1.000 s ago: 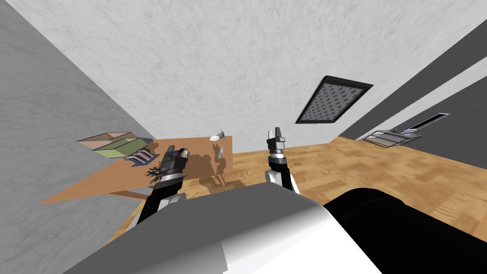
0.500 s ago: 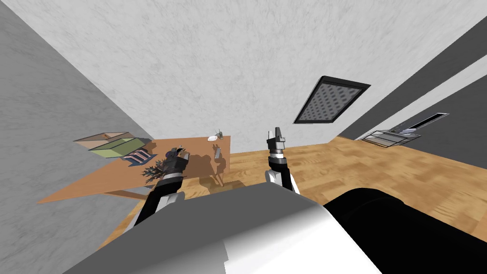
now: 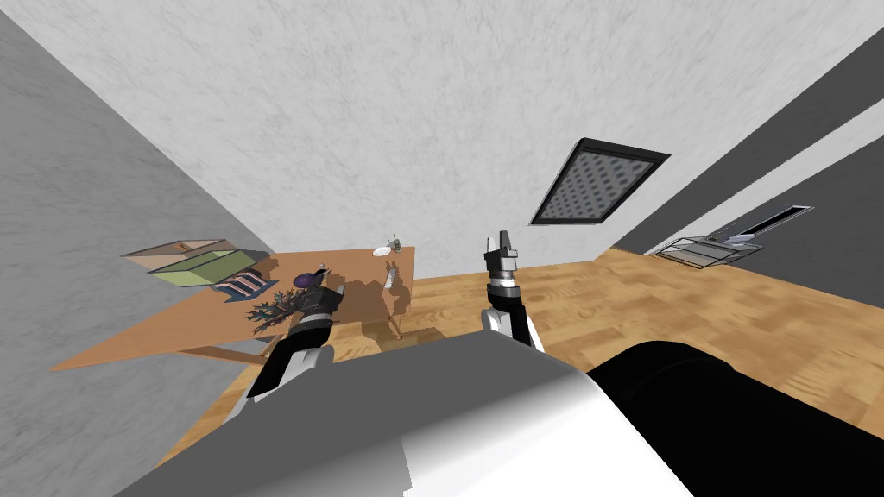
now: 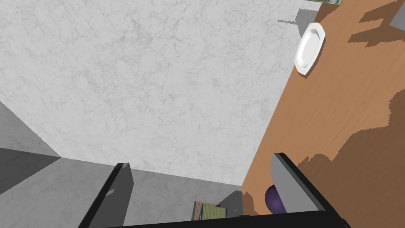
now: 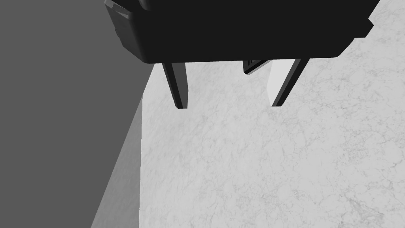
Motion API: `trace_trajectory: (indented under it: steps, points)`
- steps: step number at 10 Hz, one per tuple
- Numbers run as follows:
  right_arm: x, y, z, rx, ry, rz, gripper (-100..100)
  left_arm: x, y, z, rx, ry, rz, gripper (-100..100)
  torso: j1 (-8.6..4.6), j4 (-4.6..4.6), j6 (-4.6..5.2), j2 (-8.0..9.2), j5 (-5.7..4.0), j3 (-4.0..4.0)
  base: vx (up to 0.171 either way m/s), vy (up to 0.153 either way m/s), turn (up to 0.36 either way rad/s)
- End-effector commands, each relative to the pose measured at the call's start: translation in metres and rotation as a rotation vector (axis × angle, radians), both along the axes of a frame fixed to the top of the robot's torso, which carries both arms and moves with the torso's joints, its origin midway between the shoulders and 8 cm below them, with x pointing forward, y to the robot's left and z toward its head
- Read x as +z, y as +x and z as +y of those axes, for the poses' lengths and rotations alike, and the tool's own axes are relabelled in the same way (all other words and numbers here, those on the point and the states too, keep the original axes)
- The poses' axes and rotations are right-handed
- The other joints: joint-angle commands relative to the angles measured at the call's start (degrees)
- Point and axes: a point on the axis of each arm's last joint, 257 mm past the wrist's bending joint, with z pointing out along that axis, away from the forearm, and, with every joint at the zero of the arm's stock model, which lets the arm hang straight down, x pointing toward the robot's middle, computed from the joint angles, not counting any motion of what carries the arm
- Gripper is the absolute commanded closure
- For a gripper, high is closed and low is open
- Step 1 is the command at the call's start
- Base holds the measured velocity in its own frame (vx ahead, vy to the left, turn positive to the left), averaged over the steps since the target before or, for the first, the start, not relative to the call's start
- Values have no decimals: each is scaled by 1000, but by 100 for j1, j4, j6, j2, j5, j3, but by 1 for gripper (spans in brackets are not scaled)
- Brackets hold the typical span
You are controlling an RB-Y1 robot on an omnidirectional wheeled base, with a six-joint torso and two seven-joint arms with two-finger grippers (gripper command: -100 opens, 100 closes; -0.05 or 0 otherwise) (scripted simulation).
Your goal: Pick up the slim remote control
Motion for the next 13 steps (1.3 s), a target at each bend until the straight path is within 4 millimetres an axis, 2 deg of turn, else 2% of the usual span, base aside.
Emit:
trace_trajectory:
  steps: [1,2,5,6,7,8,10,11,13]
  points:
    - [0,0,0,0,0,0,0,-18,2,7,6,-30,54,-100,0,0,0,0,0,0,16,-98,9]
    - [0,0,0,0,0,0,0,-35,4,17,22,-73,93,-100,7,0,0,-1,0,-1,39,-102,7]
    - [0,0,0,0,0,0,0,-66,4,27,36,-130,185,-100,-1,-2,-1,-10,-1,-6,32,-104,9]
    - [0,0,0,0,0,0,0,-81,4,37,55,-173,214,-100,7,-2,-1,-8,0,-5,40,-102,11]
    - [0,0,0,0,0,0,0,-90,3,36,53,-182,249,-100,6,-2,0,-12,0,-6,36,-94,7]
    - [0,0,0,0,0,0,0,-106,1,46,73,-224,281,-100,10,-3,-1,-10,1,-6,55,-105,13]
    - [0,0,0,0,0,0,0,-115,0,45,71,-234,319,-100,9,-4,0,-16,0,-9,37,-69,8]
    - [0,0,0,0,0,0,0,-134,-4,54,91,-280,365,-100,24,-2,-1,-7,3,-5,54,-92,8]
    - [0,0,0,0,0,0,0,-140,-5,53,89,-286,386,-100,13,-4,-1,-17,1,-10,41,-61,12]
